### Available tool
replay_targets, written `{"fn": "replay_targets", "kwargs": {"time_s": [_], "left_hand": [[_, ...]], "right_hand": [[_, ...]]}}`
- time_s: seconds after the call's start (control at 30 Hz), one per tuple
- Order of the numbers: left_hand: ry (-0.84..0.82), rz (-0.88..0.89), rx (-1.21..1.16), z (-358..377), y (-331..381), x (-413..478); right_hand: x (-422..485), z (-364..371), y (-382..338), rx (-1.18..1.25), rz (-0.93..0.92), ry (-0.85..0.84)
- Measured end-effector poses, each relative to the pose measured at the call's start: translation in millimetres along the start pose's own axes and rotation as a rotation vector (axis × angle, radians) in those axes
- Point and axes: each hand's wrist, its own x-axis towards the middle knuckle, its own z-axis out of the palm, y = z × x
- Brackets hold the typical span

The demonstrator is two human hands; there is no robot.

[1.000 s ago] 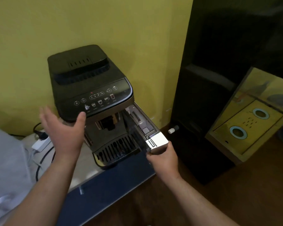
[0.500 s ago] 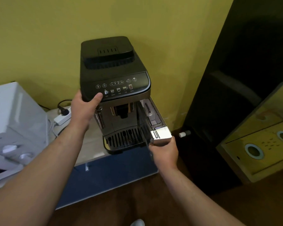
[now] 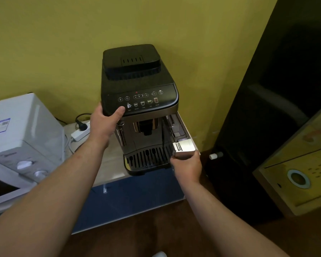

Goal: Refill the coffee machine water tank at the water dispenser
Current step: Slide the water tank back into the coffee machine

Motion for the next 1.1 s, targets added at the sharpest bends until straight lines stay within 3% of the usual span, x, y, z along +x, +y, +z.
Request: {"fn": "replay_targets", "kwargs": {"time_s": [1.1], "left_hand": [[0.001,0.027,0.040,-0.2,-8.5,7.0]], "right_hand": [[65.6,30.1,-20.3,-0.101,-0.016,-0.153]]}}
